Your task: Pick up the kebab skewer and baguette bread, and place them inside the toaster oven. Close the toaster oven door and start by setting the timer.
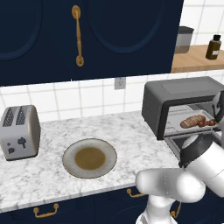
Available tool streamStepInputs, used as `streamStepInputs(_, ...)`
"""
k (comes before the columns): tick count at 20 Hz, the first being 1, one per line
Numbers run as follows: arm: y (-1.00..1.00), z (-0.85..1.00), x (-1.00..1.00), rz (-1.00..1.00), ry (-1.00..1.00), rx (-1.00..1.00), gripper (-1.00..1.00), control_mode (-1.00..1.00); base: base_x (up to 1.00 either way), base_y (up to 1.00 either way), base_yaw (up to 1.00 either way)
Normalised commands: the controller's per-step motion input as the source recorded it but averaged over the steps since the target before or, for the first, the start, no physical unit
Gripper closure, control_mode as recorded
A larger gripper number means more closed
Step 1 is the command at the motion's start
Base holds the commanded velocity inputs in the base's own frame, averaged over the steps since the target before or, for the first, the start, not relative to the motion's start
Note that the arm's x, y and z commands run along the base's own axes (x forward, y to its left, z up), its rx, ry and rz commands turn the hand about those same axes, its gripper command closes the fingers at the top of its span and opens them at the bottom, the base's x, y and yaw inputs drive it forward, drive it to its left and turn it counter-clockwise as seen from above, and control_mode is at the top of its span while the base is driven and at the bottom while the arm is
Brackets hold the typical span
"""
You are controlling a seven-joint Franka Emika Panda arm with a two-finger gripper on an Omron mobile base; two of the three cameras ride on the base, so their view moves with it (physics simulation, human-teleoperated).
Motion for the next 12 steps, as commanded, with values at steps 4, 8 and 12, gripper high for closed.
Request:
streamStepInputs(4, 0.55, 0.02, -0.76, 0.45, -0.11, -0.25, -1.00, -1.00, 0.00, 0.00, 0.00)
streamStepInputs(8, 0.54, 0.03, -0.36, 0.50, -0.08, -0.17, -1.00, -1.00, 0.00, 0.00, 0.00)
streamStepInputs(12, 0.41, 0.20, -0.17, 0.46, -0.06, -0.14, -1.00, -1.00, 0.00, 0.00, 0.00)
